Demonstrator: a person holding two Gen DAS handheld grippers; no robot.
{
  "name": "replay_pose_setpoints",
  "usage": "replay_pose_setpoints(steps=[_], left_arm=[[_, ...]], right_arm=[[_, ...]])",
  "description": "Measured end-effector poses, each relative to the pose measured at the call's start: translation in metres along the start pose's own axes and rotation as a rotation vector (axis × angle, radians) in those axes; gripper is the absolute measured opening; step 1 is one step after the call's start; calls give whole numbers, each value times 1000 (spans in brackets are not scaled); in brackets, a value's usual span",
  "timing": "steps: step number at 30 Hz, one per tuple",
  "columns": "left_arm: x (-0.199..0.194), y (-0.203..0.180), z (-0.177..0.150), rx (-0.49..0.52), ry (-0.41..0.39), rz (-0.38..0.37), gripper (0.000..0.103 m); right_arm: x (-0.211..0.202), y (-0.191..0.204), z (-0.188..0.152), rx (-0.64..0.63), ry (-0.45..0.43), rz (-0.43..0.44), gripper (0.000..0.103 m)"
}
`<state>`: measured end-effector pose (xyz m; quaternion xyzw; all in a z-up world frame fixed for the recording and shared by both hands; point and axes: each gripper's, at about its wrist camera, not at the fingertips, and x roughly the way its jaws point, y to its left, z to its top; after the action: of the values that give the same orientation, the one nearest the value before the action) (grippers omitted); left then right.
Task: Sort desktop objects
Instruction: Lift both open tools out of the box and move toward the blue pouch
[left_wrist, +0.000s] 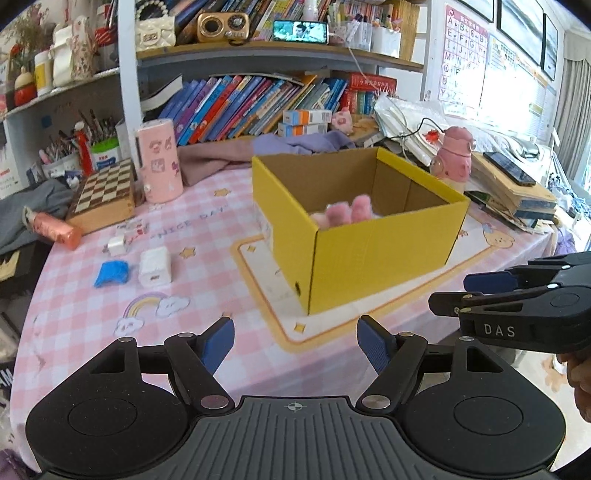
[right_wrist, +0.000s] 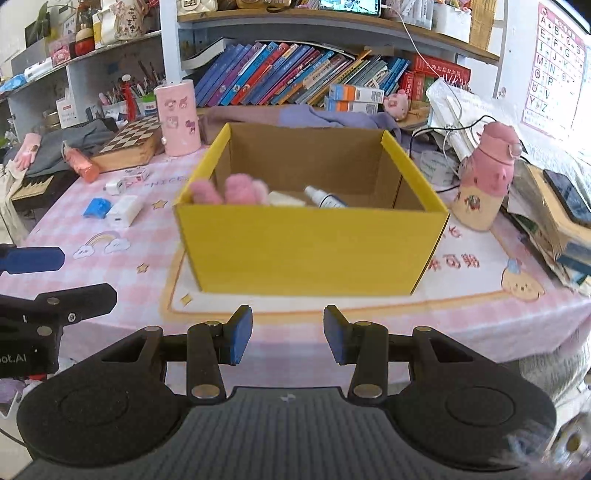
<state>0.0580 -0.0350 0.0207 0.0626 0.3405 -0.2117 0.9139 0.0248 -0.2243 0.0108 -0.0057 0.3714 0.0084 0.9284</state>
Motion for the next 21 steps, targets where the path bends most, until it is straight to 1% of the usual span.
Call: replay_pose_setpoints(steps=[8,15,21], left_arm=[[-17,23,-22,1,42,-3,76],[-34,38,-37,6,61,14,76],[-46,55,-47,-31,63,43,76]], right_arm=[[-13,35,-21,15,21,-4,41],[-13,67,-32,-1,63,35,43],[-13,92,-35,-42,81,81,44]])
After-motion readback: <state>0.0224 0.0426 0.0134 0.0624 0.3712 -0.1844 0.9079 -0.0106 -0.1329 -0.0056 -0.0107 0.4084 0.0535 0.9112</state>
